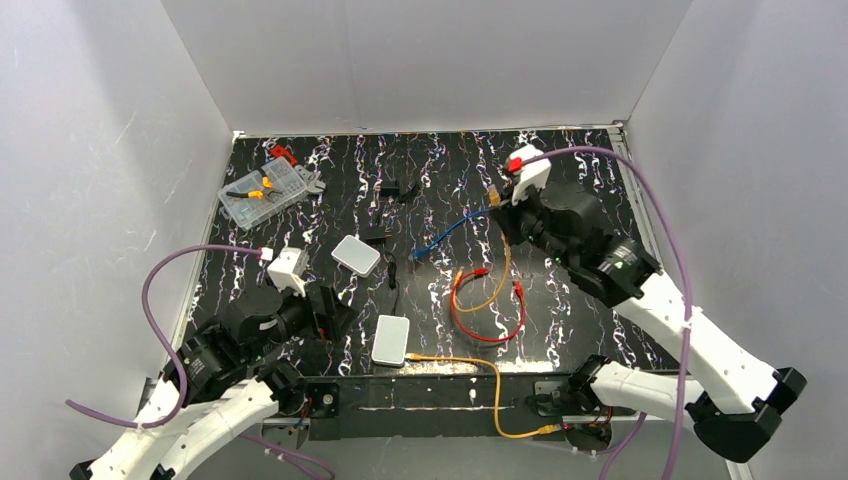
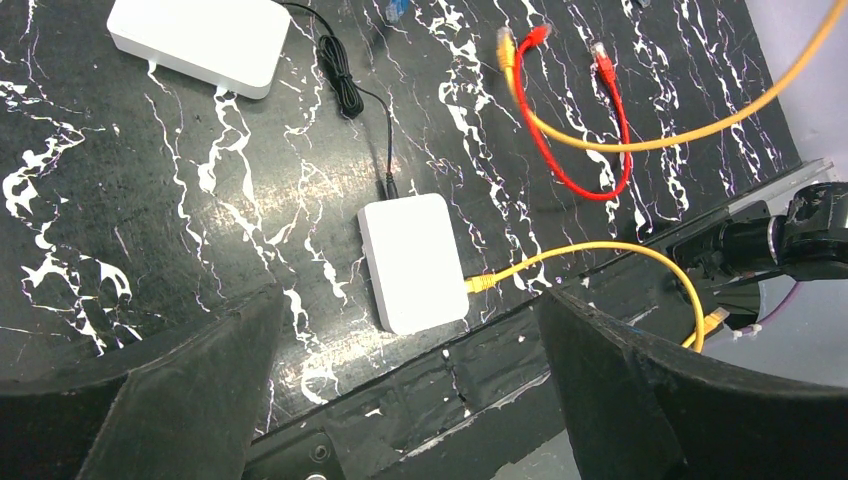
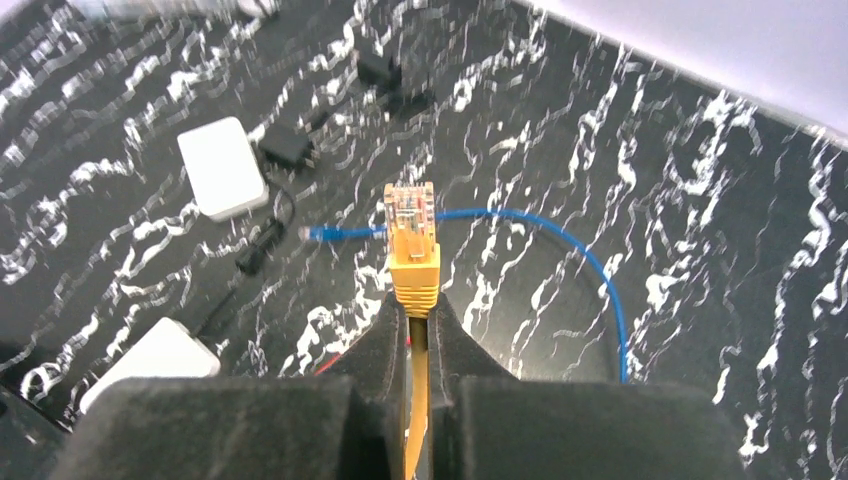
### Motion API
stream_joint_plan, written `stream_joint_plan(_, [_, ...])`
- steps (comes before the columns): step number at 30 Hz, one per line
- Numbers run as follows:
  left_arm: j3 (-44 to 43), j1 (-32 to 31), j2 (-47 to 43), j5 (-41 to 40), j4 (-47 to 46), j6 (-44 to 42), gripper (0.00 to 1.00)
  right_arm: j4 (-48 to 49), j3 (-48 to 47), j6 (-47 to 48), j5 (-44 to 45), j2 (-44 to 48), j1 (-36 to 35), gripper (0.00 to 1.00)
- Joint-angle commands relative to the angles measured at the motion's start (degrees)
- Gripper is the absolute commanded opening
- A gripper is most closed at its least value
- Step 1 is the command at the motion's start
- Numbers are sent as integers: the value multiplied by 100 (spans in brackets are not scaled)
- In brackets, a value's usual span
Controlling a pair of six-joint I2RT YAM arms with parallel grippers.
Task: Insert the plug into the switch port
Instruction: Pick up the connector from the center of the board, then adjust the connector.
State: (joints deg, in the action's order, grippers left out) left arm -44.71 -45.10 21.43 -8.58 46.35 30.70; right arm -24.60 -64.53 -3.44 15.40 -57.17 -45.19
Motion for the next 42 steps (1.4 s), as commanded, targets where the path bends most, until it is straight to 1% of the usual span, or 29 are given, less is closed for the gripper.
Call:
stream_joint_plan(1, [-10, 25, -55, -108, 42, -2, 100, -475, -1116, 307, -36, -32, -61, 1])
stream_joint_plan(6, [-9, 28, -127, -130, 57, 14, 99, -1238, -2197, 610, 53, -534, -281, 1])
stream_joint_plan(8, [-11, 30, -176, -156, 72, 28, 100, -1549, -2458, 807, -20, -786, -340, 1])
stream_joint_plan(10, [-9, 30, -223, -174, 77, 32, 100, -1986, -2612, 889, 164, -1099, -359, 1])
stream_joint_plan(11, [-11, 28, -238, -179, 92, 40, 99, -2002, -2534, 888, 251, -1180, -361, 1])
stream_joint_plan(13, [-11, 24, -276, -192, 93, 46, 99, -1834, -2036, 903, 189, -1243, -362, 1])
stream_joint_plan(15, [-6, 29, -324, -197, 105, 55, 99, -1895, -1615, 889, 233, -1362, -353, 1])
stream_joint_plan(18, [0, 25, -403, -189, 112, 63, 100, -2285, -1416, 835, 522, -1506, -344, 1])
stream_joint_plan(20, [5, 28, -415, -165, 93, 47, 99, -2528, -1498, 813, 566, -1430, -339, 1])
stream_joint_plan(23, [2, 24, -381, -132, 79, 17, 100, -2703, -1839, 843, 689, -1165, -333, 1])
stream_joint_plan(27, [-2, 27, -380, -117, 83, 15, 99, -3223, -2875, 853, 947, -1079, -348, 1])
stream_joint_plan(29, [-3, 25, -416, -126, 83, 12, 100, -3236, -3321, 837, 830, -1027, -342, 1])
stream_joint_plan(31, [1, 27, -476, -147, 82, 19, 99, -3040, -3475, 815, 625, -884, -341, 1])
stream_joint_plan(34, [-1, 28, -545, -185, 82, 32, 100, -2635, -3137, 921, 531, -805, -342, 1])
stream_joint_plan(38, [-2, 28, -600, -196, 101, 41, 100, -3015, -2545, 918, 846, -1421, -324, 1])
stream_joint_plan(41, [-3, 28, -625, -184, 108, 42, 100, -2765, -1853, 872, 855, -1655, -196, 1])
stream_joint_plan(42, [-1, 28, -636, -187, 106, 40, 99, -2783, -1850, 854, 907, -1705, -163, 1])
